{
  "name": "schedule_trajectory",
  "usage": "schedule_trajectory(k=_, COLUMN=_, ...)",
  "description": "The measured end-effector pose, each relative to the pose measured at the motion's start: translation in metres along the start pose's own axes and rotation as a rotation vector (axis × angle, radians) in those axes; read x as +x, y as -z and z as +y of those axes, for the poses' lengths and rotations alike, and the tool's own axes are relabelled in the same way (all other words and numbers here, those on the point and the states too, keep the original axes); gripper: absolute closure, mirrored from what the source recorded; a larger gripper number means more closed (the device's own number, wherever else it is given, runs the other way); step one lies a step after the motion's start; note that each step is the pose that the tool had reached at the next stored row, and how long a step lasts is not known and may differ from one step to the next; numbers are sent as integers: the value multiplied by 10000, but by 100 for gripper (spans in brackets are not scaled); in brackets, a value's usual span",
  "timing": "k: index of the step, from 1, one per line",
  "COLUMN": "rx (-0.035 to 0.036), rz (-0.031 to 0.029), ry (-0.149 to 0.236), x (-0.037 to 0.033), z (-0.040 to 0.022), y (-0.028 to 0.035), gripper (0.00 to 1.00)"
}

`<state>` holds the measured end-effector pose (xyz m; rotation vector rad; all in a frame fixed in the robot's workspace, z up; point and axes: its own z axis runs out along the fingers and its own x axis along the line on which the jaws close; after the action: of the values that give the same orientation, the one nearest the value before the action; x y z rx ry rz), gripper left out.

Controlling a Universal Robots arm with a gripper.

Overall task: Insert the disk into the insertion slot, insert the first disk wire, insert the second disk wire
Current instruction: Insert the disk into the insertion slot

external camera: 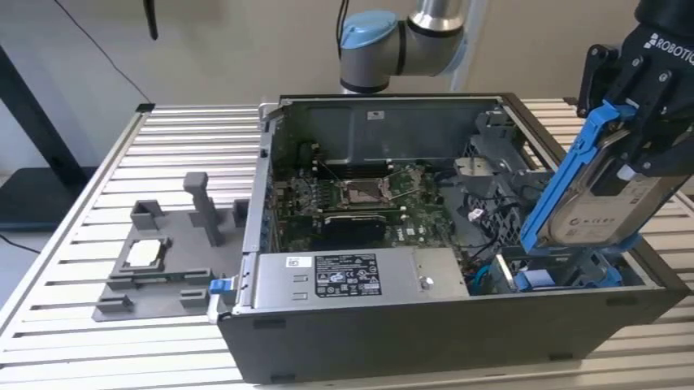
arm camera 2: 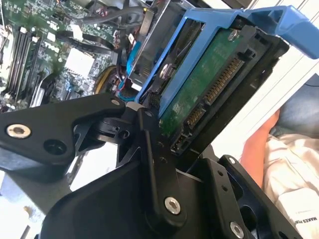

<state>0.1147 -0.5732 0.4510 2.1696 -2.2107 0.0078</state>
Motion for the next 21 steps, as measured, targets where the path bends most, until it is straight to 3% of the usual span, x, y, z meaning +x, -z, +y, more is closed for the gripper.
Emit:
schedule_trajectory(k=14, rx=42, rz=9, ry=76, x=-6, z=-4, y=-144, gripper=67)
schedule_trajectory(k=21, rx=118, rz=7, ry=132, x=-28, z=-5, y=-193, gripper=67)
